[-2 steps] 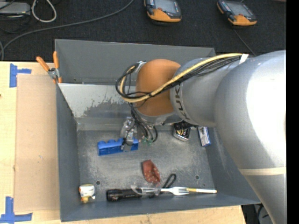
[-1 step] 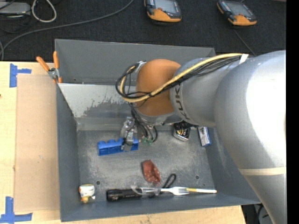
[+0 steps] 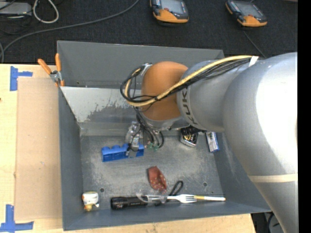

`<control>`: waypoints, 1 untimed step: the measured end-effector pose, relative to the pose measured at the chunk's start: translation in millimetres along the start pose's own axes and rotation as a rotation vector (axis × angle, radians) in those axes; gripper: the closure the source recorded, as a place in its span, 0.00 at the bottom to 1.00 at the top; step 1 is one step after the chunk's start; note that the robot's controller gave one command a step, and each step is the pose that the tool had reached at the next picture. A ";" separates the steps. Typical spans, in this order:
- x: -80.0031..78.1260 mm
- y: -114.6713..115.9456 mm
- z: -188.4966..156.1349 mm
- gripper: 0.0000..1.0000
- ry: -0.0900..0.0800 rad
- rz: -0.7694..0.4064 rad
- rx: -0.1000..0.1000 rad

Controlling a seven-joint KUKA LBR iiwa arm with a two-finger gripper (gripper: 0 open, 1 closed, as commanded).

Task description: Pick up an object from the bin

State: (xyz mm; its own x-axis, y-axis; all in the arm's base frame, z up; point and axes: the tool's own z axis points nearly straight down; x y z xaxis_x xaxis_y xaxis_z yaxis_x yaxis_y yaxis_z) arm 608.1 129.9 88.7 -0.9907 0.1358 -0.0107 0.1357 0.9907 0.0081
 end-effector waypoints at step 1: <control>0.0 -0.1 0.0 1.00 0.000 0.001 0.000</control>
Offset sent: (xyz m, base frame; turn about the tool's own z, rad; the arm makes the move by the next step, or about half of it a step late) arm 0.0000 0.0000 0.0000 0.0000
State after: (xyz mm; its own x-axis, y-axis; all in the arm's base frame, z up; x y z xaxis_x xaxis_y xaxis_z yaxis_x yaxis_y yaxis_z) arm 608.1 129.8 88.7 -0.9906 0.1364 -0.0107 0.1363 0.9906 0.0082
